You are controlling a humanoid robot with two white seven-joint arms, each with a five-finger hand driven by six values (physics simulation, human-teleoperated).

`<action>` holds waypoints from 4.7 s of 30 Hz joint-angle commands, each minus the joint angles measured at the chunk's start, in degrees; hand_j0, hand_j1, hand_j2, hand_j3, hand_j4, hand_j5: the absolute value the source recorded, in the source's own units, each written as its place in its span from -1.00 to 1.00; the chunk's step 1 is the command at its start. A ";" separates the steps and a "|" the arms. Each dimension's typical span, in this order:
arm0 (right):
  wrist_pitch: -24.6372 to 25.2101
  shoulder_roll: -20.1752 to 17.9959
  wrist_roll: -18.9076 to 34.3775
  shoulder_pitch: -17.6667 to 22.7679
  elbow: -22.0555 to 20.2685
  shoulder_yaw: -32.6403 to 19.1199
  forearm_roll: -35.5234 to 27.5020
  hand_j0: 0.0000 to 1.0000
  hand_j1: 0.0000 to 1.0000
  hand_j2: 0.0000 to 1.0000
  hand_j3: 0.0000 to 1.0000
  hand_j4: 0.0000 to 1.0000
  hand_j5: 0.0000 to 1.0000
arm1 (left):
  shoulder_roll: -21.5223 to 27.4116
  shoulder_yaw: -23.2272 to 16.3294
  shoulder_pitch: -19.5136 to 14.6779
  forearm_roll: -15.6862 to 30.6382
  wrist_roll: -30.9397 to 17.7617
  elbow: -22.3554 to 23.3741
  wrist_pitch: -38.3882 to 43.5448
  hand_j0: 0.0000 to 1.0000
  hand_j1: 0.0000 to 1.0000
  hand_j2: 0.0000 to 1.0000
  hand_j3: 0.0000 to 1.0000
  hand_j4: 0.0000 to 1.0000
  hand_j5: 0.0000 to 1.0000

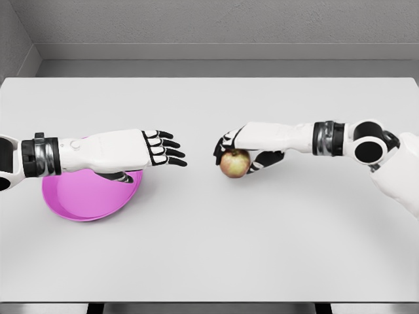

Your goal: Put the apple on the plate with both arms

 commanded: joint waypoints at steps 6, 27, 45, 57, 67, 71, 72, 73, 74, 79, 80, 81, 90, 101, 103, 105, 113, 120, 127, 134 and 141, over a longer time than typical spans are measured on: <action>0.15 1.27 0.08 -0.09 0.19 0.60 0.07 0.91 0.91 0.91 0.91 0.91 0.91 | 0.04 0.11 0.00 0.36 0.03 0.00 0.06 1.00 1.00 1.00 1.00 1.00 1.00; -1.63 -8.22 0.08 2.72 12.15 -18.92 -0.63 1.00 1.00 1.00 1.00 1.00 1.00 | -16.39 -0.32 -5.36 0.79 -8.49 0.87 0.06 1.00 1.00 1.00 1.00 1.00 1.00; -1.63 -10.15 0.08 3.52 10.65 -18.92 -0.72 1.00 1.00 1.00 1.00 1.00 1.00 | -24.66 -5.25 -7.73 -1.40 -11.57 18.80 0.06 1.00 1.00 1.00 1.00 1.00 1.00; -1.63 -10.24 0.08 3.52 10.21 -18.92 -0.63 1.00 1.00 1.00 1.00 1.00 1.00 | -26.33 -7.01 -8.61 -5.18 -11.57 18.98 0.06 0.98 0.98 0.98 0.98 0.98 0.98; -1.63 -10.24 0.08 3.25 9.51 -18.92 -0.72 1.00 1.00 1.00 1.00 1.00 1.00 | -27.56 -7.54 -8.70 -5.97 -11.57 19.86 0.06 0.84 0.84 0.84 0.84 0.84 0.84; -1.63 -10.15 0.08 3.16 9.25 -18.92 -0.72 1.00 1.00 1.00 1.00 1.00 1.00 | -27.56 -8.07 -8.70 -5.97 -11.83 19.86 0.06 0.75 0.75 0.75 0.75 0.75 0.75; -1.63 -10.15 0.08 3.16 9.25 -18.92 -0.72 1.00 1.00 1.00 1.00 1.00 1.00 | -27.65 -8.24 -8.70 -5.97 -11.83 19.86 0.06 0.74 0.74 0.74 0.74 0.74 0.74; -1.63 -10.15 0.08 3.16 9.25 -18.92 -0.72 1.00 1.00 1.00 1.00 1.00 1.00 | -27.82 -8.24 -8.70 -5.97 -11.92 19.86 0.06 0.74 0.74 0.74 0.74 0.74 0.74; -1.63 -10.24 0.08 3.16 9.25 -18.92 -0.72 1.00 1.00 1.00 1.00 1.00 1.00 | -27.82 -8.24 -8.70 -5.97 -11.92 19.86 0.06 0.74 0.74 0.74 0.74 0.74 0.74; -1.63 -10.15 0.08 2.99 9.25 -18.92 -0.72 1.00 1.00 1.00 1.00 1.00 1.00 | -28.26 -8.33 -8.70 -6.06 -11.92 19.86 0.06 0.74 0.74 0.74 0.74 0.74 0.74; -1.63 -10.15 0.08 2.99 9.25 -18.92 -0.72 1.00 1.00 1.00 1.00 1.00 1.00 | -28.26 -8.42 -8.70 -6.06 -11.92 19.86 0.06 0.74 0.74 0.74 0.74 0.74 0.74; -1.63 -10.15 0.08 2.99 9.25 -18.92 -0.72 1.00 1.00 1.00 1.00 1.00 1.00 | -28.26 -8.68 -8.70 -6.06 -11.92 19.86 0.06 0.72 0.72 0.72 0.72 0.72 0.72; -1.63 -10.15 0.08 2.99 9.16 -18.92 -0.72 1.00 1.00 1.00 1.00 1.00 1.00 | -28.35 -9.12 -8.70 -6.06 -13.33 19.77 0.06 0.21 0.21 0.21 0.21 0.21 0.21; -1.63 -10.07 0.08 2.90 9.16 -19.00 -0.72 1.00 1.00 1.00 1.00 1.00 1.00 | -28.35 -9.12 -8.70 -5.97 -13.68 19.60 0.06 -0.05 -0.05 -0.05 -0.05 -0.05 -0.05; -1.63 -10.07 0.08 2.90 9.16 -19.00 -0.72 1.00 1.00 1.00 1.00 1.00 1.00 | -28.18 -9.12 -10.10 -5.62 -13.59 19.33 0.06 -0.11 -0.11 -0.11 -0.11 -0.11 -0.11; -1.63 -10.07 0.08 2.90 9.25 -19.00 -0.72 1.00 1.00 1.00 1.00 1.00 1.00 | -27.56 -9.12 -11.51 -4.31 -13.42 19.24 0.06 -0.15 -0.15 -0.15 -0.15 -0.15 -0.15; -1.63 -9.89 0.08 2.64 9.25 -19.00 -0.72 1.00 1.00 1.00 1.00 1.00 1.00 | -1.02 -3.06 -12.83 7.65 -13.24 10.19 0.06 -0.15 -0.15 -0.15 -0.15 -0.15 -0.15; -1.63 -9.80 0.08 2.64 9.25 -19.00 -0.72 1.00 1.00 1.00 1.00 1.00 1.00 | 5.84 -2.27 -8.44 7.30 -13.68 10.72 0.06 -0.13 -0.13 -0.13 -0.13 -0.13 -0.13; -1.63 -9.98 0.08 2.64 9.25 -19.00 -0.72 1.00 1.00 1.00 1.00 1.00 1.00 | 4.26 -2.35 -6.94 7.30 -13.68 15.55 0.06 0.70 0.70 0.70 0.70 0.70 0.70; -1.63 -9.98 0.08 2.72 9.25 -18.92 -0.72 1.00 1.00 1.00 1.00 1.00 1.00 | 3.56 -2.00 -7.21 8.35 -13.24 18.19 0.06 1.00 1.00 1.00 1.00 1.00 1.00; -1.63 -9.89 0.08 2.81 9.07 -18.92 -0.72 1.00 1.00 1.00 1.00 1.00 1.00 | 2.07 8.02 -7.74 11.60 -13.15 31.81 0.06 1.00 1.00 1.00 1.00 1.00 1.00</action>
